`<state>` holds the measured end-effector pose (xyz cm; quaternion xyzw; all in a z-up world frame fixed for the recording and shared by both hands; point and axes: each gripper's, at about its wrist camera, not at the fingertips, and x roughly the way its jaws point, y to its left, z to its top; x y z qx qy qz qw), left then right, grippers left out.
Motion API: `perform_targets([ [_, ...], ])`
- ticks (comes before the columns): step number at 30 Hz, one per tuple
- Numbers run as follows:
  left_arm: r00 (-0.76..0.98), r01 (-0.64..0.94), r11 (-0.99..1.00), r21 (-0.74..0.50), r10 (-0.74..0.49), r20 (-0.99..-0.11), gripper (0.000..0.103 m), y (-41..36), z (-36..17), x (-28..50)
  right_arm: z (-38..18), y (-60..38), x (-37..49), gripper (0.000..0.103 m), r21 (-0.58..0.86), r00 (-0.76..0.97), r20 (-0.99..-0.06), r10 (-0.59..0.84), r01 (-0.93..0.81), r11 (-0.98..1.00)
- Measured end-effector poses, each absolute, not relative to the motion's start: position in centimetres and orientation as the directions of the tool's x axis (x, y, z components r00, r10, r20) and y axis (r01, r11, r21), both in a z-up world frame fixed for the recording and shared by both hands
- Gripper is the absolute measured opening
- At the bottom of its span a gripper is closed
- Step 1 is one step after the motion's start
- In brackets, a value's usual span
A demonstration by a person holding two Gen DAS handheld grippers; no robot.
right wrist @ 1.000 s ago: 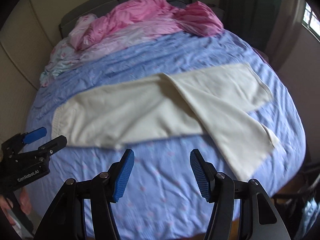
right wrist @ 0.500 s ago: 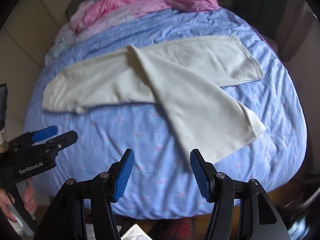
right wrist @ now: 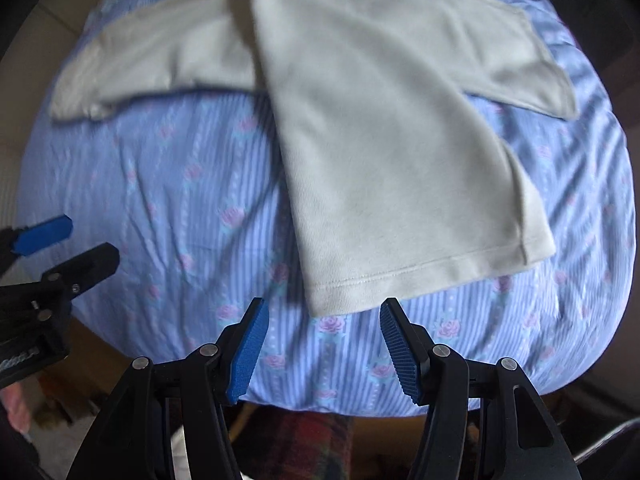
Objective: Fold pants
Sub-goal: 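Move both open grippers back from the folded trousers, then grasp the hem of the crossed trouser leg with the right gripper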
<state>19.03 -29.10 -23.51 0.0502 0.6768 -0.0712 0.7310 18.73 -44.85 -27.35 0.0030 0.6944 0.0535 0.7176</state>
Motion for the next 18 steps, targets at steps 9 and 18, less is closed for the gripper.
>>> perform_targets([
  [9,-0.032,0.124,0.992,-0.028,-0.024,-0.999,0.076,-28.9,-27.8,19.6,-32.0,-43.4,20.1,0.059,0.014,-0.034,-0.999,0.01,-0.118,0.993],
  [18,-0.043,0.121,0.993,0.008,0.013,-0.999,0.076,-29.5,-28.6,20.0,-34.8,-42.8,20.4,0.039,-0.043,-0.045,-0.998,-0.052,-0.172,0.984],
])
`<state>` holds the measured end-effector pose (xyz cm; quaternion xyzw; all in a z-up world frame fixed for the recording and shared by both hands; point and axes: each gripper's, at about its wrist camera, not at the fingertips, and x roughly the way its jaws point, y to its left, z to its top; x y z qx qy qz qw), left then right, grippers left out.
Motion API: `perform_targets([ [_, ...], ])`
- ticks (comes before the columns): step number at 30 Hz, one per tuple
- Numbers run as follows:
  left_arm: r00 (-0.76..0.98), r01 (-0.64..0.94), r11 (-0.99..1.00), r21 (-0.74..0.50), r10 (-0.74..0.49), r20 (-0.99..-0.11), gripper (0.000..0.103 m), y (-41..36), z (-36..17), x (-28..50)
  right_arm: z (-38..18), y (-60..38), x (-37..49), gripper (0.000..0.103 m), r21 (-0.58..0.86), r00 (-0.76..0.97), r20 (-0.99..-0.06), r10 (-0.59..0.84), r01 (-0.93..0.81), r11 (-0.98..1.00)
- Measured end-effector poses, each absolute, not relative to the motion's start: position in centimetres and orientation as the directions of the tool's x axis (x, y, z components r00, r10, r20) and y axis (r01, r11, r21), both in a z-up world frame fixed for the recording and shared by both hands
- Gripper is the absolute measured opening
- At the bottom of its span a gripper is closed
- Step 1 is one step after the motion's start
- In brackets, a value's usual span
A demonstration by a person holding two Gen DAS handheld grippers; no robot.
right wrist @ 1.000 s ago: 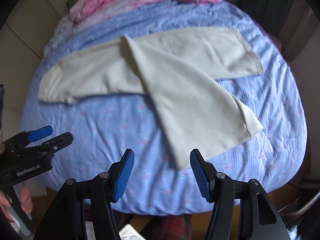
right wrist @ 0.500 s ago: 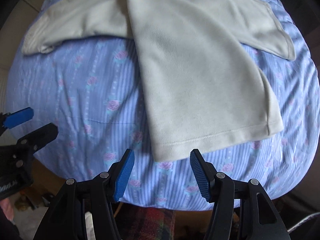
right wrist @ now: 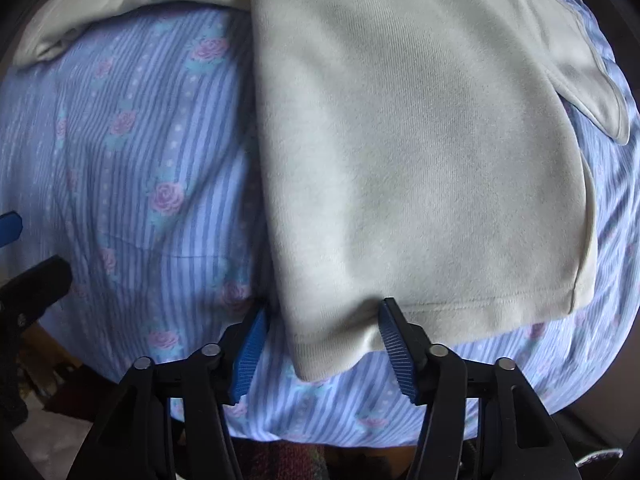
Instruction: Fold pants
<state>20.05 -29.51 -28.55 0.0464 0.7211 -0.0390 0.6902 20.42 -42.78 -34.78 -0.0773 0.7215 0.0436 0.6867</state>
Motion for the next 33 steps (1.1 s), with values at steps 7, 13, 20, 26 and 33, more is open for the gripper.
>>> perform_targets([
  [7,0.005,0.121,0.993,0.001,0.001,-1.0,0.076,-31.4,-26.7,21.8,-29.5,-46.2,20.5,0.009,0.025,0.07,-0.997,0.03,-0.077,0.997],
  [13,0.11,0.1,0.994,-0.034,-0.045,-0.993,0.076,-32.2,-22.8,24.5,-22.0,-50.9,21.6,0.009,0.048,0.237,-0.971,0.044,0.015,0.999],
  [20,0.209,0.136,0.988,-0.07,-0.098,-0.973,0.076,-34.6,-18.7,27.9,-15.4,-57.6,26.8,0.009,0.025,0.371,-0.929,-0.01,0.087,0.996],
  [26,0.248,0.184,0.981,-0.066,-0.111,-0.962,0.076,-37.1,-17.4,29.9,-12.6,-62.0,32.4,0.009,-0.038,0.439,-0.894,-0.088,0.12,0.992],
  [33,0.27,0.171,0.984,-0.057,-0.103,-0.957,0.076,-38.9,-16.7,33.0,-12.5,-64.8,38.0,0.008,-0.101,0.448,-0.884,-0.134,0.096,0.99],
])
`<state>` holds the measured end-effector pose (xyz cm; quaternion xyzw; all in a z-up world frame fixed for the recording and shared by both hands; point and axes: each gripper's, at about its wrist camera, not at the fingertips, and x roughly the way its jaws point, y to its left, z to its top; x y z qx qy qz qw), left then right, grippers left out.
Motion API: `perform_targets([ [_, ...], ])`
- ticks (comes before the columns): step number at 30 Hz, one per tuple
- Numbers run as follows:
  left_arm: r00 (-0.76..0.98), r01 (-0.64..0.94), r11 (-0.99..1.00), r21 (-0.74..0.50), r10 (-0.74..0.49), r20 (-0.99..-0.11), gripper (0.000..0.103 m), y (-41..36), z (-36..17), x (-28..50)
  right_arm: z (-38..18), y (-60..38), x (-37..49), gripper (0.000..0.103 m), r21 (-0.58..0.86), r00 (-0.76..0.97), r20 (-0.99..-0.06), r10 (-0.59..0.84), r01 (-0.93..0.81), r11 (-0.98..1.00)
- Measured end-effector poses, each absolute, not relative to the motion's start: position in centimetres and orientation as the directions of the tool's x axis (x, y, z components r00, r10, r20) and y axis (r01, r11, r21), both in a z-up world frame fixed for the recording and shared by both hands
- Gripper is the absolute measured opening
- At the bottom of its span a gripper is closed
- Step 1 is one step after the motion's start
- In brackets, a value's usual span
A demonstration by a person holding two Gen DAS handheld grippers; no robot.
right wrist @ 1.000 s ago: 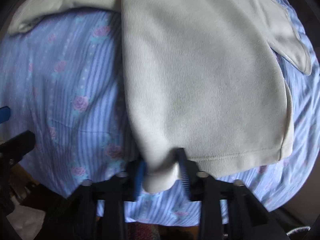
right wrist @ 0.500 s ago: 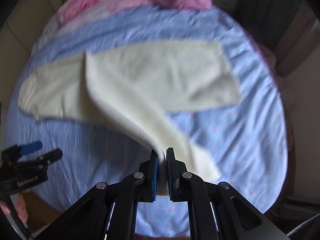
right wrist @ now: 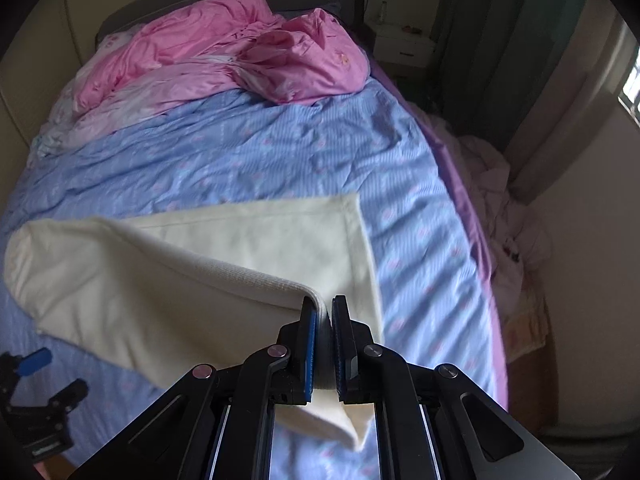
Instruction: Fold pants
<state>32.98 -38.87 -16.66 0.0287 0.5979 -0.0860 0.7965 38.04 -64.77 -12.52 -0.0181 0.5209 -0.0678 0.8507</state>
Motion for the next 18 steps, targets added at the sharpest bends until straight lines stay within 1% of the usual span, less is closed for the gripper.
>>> perform_targets([
  [4,0.272,0.178,0.982,-0.057,-0.105,-0.957,0.076,-40.0,-17.0,35.5,-12.5,-65.7,41.0,0.008,-0.121,0.45,-0.882,-0.142,0.075,0.99],
  [7,0.286,0.231,0.97,-0.07,-0.136,-0.948,0.077,-40.7,-17.0,38.3,-12.5,-66.0,42.5,0.008,-0.13,0.461,-0.876,-0.14,0.054,0.99],
  [8,0.294,0.275,0.959,-0.073,-0.156,-0.943,0.078,-40.9,-16.9,39.7,-12.6,-66.0,42.7,0.008,-0.131,0.461,-0.877,-0.138,0.048,0.99],
  [10,0.295,0.37,0.926,-0.077,-0.196,-0.935,0.085,-41.4,-16.6,42.4,-13.0,-66.3,43.3,0.008,-0.128,0.459,-0.879,-0.132,0.039,0.991],
  [13,0.235,0.547,0.832,-0.091,-0.256,-0.938,0.086,-43.0,-16.3,46.7,-13.6,-66.7,43.5,0.008,-0.128,0.455,-0.881,-0.129,0.033,0.991],
  [15,0.206,0.648,0.76,-0.058,-0.248,-0.947,0.089,-44.6,-16.6,48.4,-13.9,-67.0,43.5,0.008,-0.123,0.453,-0.882,-0.127,0.039,0.992],
  [17,0.179,0.735,0.678,-0.017,-0.218,-0.959,0.089,-46.4,-17.5,49.7,-14.0,-67.5,43.6,0.008,-0.108,0.456,-0.882,-0.119,0.049,0.993],
  [18,0.154,0.763,0.646,-0.02,-0.212,-0.965,0.089,-47.2,-18.1,50.3,-14.0,-67.7,43.6,0.008,-0.103,0.456,-0.882,-0.117,0.057,0.993],
])
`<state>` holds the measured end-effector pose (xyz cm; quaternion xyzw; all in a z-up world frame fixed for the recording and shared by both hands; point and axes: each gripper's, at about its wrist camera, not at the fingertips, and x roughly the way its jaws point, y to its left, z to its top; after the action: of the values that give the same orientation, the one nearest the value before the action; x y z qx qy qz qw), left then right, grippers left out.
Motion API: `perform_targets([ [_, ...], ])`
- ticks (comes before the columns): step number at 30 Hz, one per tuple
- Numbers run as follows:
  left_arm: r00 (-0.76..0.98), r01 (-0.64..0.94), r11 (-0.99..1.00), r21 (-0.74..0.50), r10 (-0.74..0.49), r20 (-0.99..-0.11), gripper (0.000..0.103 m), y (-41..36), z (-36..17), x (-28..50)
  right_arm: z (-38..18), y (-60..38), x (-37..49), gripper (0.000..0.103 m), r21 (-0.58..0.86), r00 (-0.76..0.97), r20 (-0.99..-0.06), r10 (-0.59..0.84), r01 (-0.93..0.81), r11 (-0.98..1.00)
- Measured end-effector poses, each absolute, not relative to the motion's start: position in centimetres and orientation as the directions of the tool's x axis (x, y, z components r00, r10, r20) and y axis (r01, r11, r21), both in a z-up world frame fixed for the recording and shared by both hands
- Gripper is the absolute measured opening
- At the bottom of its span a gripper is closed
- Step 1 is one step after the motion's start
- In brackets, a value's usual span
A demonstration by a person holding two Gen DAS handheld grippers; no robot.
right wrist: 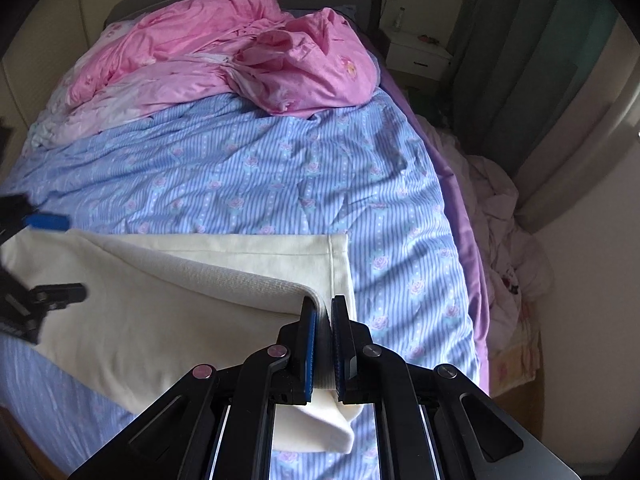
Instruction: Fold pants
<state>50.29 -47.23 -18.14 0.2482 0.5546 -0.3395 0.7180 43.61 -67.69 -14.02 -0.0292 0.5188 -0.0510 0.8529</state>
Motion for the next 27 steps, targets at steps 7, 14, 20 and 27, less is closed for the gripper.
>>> perform_targets([
  [7,0.026,0.768,0.633,-0.096,-0.182,-0.983,0.051,-50.4,-23.2,53.7,-14.5,-68.5,43.8,0.008,-0.087,0.451,-0.886,-0.112,0.075,0.993],
  [14,0.076,0.762,0.645,-0.066,-0.19,-0.979,0.013,-50.3,-22.6,53.2,-15.3,-68.9,44.8,0.008,-0.099,0.434,-0.893,-0.121,0.072,0.992],
  [20,0.095,0.679,0.731,-0.059,-0.168,-0.981,0.013,-49.8,-21.6,55.4,-17.7,-70.5,50.2,0.007,-0.084,0.346,-0.934,-0.095,0.046,0.995],
  [27,0.141,0.662,0.748,0.052,-0.056,-0.988,0.013,-50.6,-24.7,56.8,-23.2,-70.5,56.3,0.007,-0.098,0.242,-0.966,-0.091,-0.016,0.995],
])
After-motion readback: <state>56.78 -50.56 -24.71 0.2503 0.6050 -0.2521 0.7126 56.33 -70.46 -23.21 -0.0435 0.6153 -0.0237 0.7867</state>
